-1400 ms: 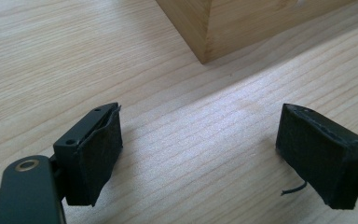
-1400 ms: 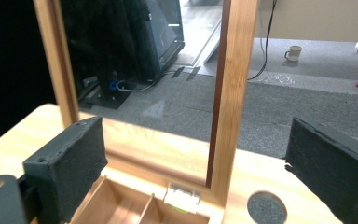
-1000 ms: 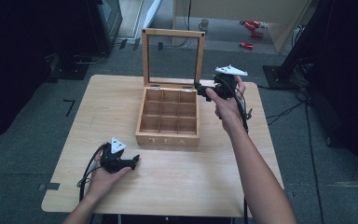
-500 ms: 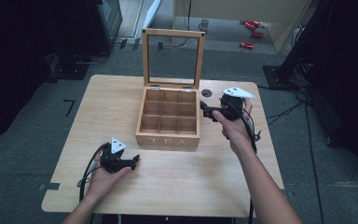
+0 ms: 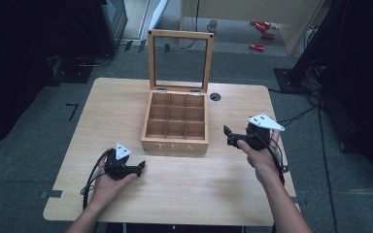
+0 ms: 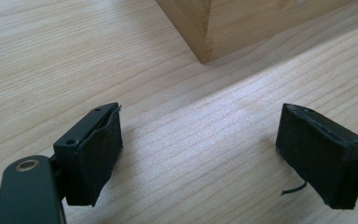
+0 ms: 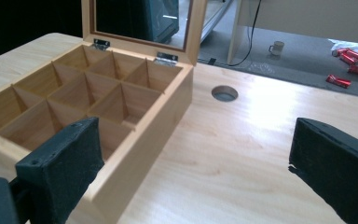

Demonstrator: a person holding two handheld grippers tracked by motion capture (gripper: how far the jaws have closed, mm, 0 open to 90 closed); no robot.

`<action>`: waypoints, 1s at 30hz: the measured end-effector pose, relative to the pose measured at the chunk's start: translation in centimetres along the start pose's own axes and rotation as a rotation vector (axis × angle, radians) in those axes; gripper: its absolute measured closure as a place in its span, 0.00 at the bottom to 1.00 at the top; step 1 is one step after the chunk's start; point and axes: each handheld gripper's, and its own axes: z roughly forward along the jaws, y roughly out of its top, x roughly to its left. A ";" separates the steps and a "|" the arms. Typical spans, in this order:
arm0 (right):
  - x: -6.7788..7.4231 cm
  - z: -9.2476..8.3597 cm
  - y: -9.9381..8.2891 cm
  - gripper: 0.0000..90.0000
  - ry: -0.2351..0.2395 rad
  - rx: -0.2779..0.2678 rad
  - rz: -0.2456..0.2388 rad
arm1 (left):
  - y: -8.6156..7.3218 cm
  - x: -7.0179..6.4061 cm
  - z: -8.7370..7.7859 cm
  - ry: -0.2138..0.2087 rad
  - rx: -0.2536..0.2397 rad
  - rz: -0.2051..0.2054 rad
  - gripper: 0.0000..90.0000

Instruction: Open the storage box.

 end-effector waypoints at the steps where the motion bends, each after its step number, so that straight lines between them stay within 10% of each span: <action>1: -0.1 -0.4 -0.4 0.02 0.005 0.001 0.007 | 0.0 0.0 0.0 0.001 0.000 -0.001 0.16; 24: -3.7 -3.9 -11.1 0.03 -0.083 0.124 0.097 | 0.0 0.0 0.0 0.004 0.002 0.003 0.16; 30: -4.5 -4.3 -13.4 0.03 -0.143 0.191 0.060 | 0.0 0.0 0.0 0.004 0.002 0.003 0.16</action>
